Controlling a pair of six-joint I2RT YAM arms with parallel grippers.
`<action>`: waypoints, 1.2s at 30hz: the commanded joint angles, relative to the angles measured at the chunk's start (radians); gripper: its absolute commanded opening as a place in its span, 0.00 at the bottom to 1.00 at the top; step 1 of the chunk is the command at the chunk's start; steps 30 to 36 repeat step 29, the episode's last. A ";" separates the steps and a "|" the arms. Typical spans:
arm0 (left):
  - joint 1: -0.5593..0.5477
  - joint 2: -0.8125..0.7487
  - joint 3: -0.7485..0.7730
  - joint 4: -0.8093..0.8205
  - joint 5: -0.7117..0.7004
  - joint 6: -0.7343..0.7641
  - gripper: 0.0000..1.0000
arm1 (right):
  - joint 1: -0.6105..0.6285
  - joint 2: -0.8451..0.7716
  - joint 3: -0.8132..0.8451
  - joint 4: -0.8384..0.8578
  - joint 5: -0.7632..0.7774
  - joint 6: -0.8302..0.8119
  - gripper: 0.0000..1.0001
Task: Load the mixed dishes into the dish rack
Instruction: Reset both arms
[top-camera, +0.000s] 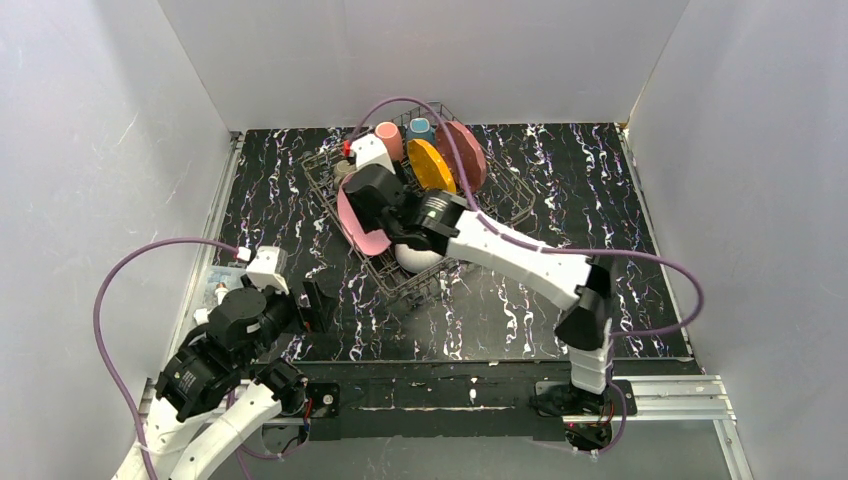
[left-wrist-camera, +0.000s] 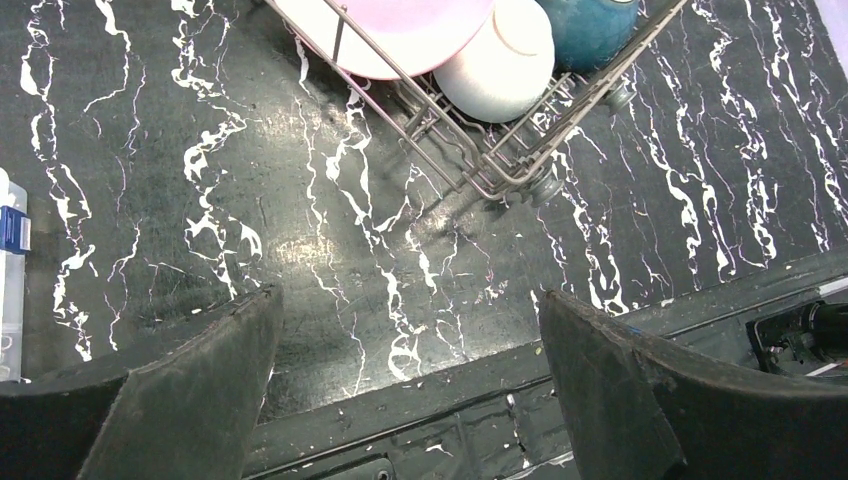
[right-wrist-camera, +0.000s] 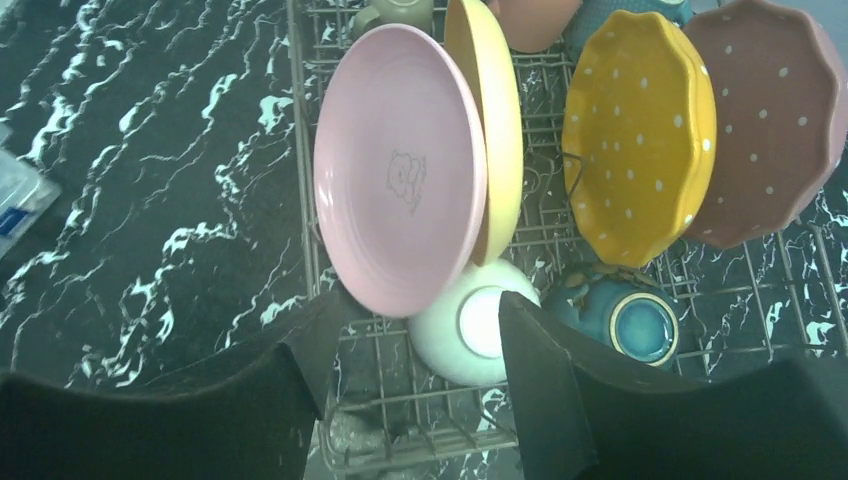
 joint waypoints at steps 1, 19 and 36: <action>0.004 0.040 0.032 0.003 -0.004 0.007 0.98 | 0.004 -0.205 -0.144 0.069 -0.087 0.010 0.69; 0.004 0.111 0.146 0.021 0.015 0.079 0.98 | 0.004 -1.131 -1.013 0.239 -0.153 -0.005 0.98; 0.004 0.118 0.122 0.050 0.000 0.052 0.98 | 0.004 -1.231 -1.091 0.201 -0.146 0.010 0.98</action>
